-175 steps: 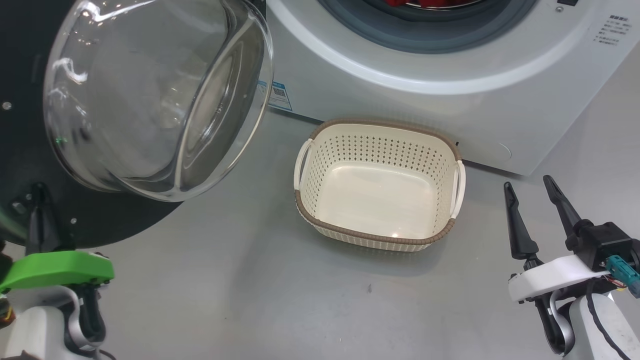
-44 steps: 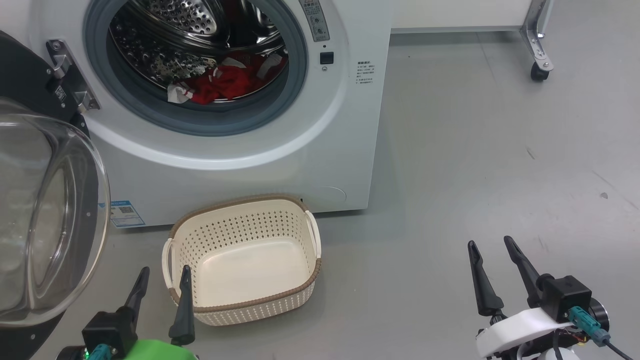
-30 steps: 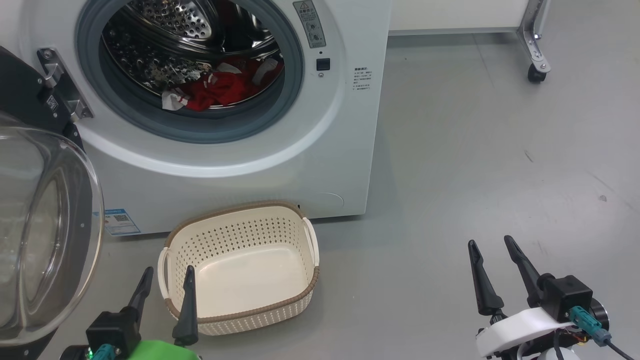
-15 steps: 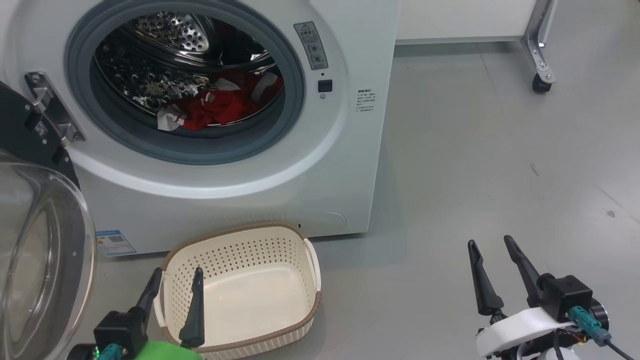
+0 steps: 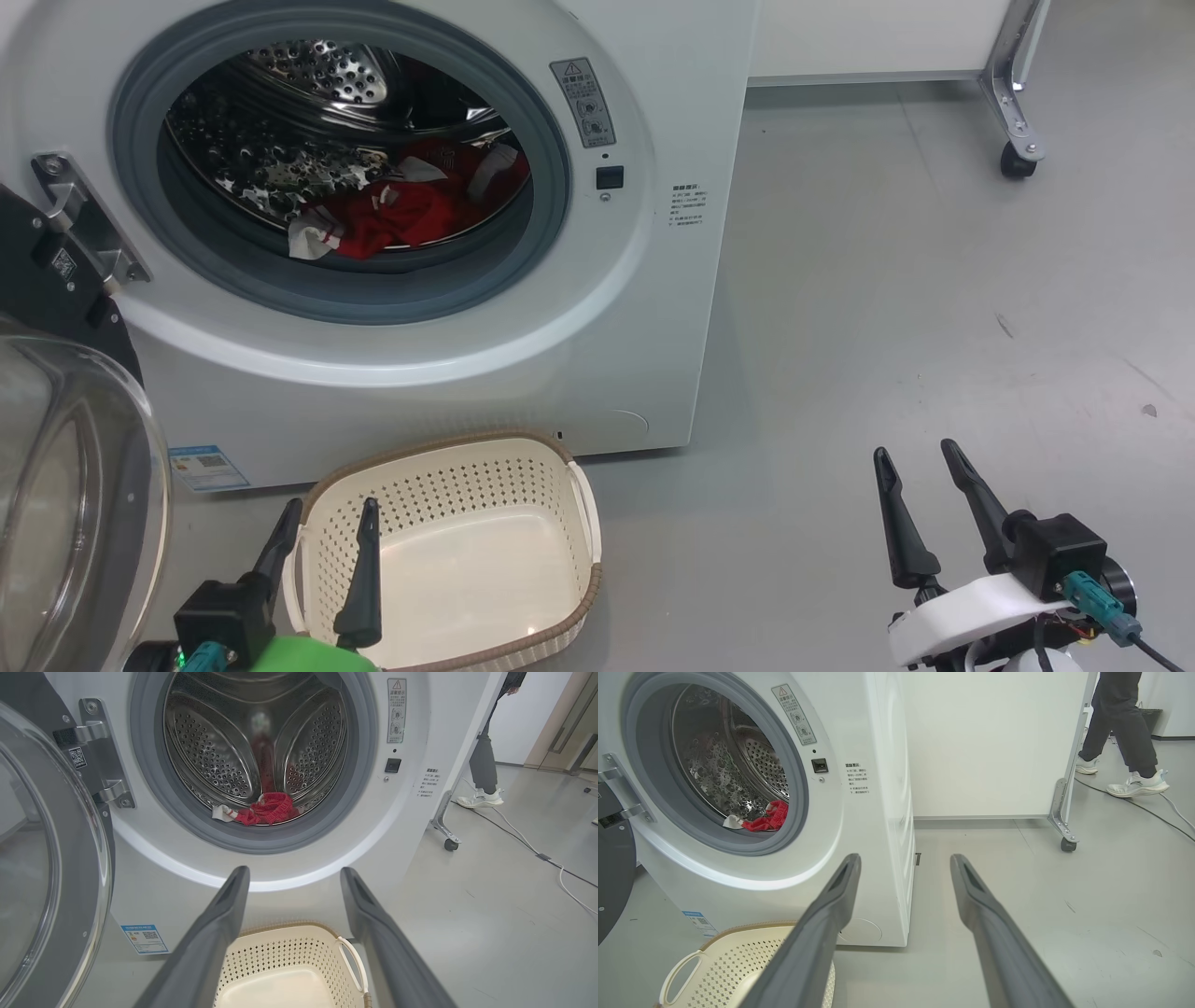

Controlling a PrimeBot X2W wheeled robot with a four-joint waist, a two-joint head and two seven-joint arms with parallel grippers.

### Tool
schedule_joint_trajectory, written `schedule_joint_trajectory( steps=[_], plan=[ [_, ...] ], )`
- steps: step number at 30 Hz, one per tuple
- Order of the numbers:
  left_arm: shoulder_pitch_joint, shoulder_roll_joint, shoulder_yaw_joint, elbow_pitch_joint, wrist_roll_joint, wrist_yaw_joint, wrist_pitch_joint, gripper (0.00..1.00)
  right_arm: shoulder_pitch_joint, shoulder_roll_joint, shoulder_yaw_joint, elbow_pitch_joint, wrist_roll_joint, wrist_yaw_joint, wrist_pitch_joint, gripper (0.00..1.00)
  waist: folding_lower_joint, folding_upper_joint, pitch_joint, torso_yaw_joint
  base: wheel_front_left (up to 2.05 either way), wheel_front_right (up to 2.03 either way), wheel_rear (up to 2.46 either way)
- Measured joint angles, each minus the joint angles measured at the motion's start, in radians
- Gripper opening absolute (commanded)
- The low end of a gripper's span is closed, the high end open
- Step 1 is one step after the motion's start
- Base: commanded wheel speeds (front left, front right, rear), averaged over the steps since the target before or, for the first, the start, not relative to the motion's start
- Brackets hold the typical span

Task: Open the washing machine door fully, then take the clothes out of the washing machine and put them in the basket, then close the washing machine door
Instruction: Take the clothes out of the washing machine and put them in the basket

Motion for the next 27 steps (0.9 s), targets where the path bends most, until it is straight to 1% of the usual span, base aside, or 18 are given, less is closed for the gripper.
schedule_joint_trajectory(
  steps=[22,27],
  plan=[
    [-0.001,0.0,-0.008,-0.003,0.004,0.001,0.0,1.0,0.0,0.0,0.001,0.0,0.0,0.0,0.0,1.0,0.0,-0.0001,0.015,0.0,0.0,0.0,0.0],
    [-0.004,0.0,-0.02,-0.004,0.004,0.001,0.009,1.0,-0.001,0.0,0.001,-0.013,0.0,0.0,0.0,1.0,0.0,0.0,0.033,0.002,0.0,0.0,0.0]
  ],
)
